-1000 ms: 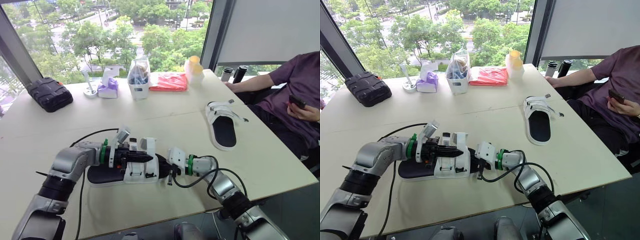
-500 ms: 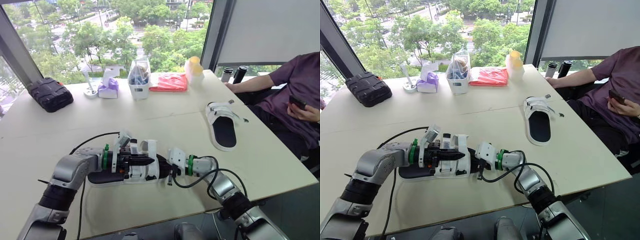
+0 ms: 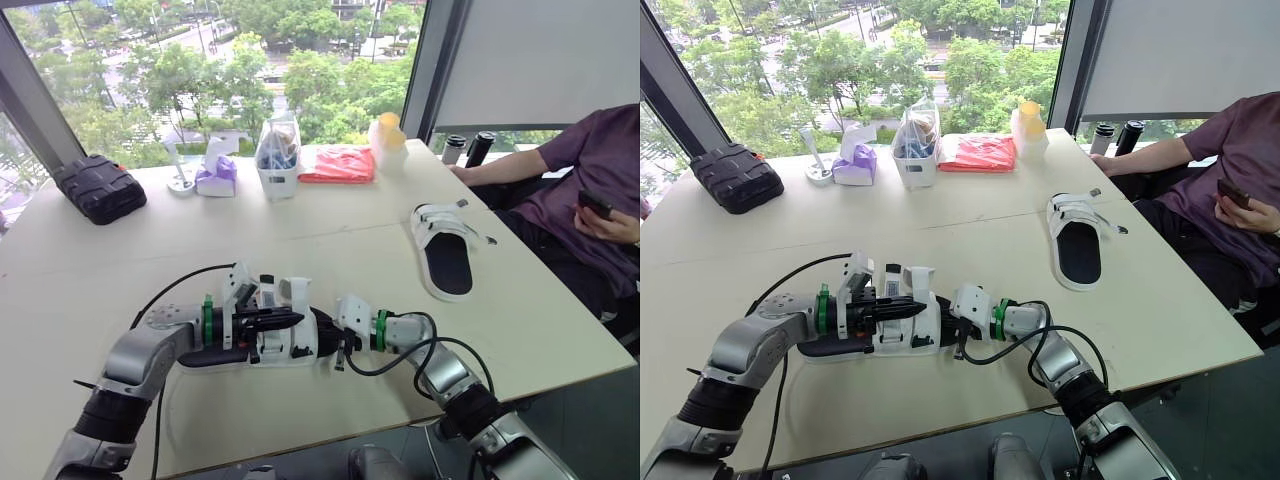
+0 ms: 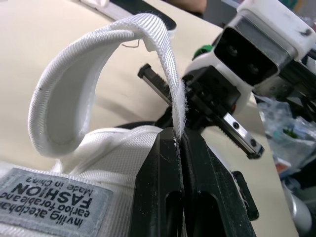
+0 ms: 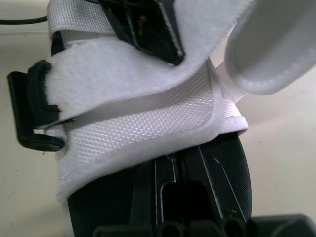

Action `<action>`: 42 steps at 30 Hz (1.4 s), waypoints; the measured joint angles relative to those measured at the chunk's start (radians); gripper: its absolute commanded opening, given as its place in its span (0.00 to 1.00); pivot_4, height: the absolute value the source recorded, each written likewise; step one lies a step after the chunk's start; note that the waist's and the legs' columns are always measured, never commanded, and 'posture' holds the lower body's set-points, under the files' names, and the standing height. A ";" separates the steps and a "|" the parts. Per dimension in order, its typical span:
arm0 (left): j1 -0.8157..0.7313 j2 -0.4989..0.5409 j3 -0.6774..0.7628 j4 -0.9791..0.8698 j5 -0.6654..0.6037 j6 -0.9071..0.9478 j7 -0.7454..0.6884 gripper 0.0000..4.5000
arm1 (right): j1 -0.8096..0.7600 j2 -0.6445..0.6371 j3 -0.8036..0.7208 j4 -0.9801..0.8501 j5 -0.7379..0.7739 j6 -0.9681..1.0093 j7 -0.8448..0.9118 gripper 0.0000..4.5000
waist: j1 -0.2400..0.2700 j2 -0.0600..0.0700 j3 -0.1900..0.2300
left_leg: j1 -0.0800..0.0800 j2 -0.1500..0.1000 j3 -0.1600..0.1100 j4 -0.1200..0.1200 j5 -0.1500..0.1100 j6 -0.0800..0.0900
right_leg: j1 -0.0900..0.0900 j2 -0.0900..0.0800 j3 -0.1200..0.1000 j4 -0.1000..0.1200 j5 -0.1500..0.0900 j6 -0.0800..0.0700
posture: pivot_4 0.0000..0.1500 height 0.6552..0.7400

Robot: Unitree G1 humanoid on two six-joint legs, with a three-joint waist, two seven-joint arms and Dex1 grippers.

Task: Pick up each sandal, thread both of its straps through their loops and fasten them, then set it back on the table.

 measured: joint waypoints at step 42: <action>0.080 0.028 -0.001 -0.264 -0.103 0.230 0.196 0.01 | -0.006 0.006 0.002 0.007 0.000 -0.006 0.000 0.00 | -0.005 -0.002 0.000 | -0.001 -0.001 0.001 0.000 0.000 0.001 | -0.006 0.001 -0.001 0.000 0.000 0.000 | 1.00 1.00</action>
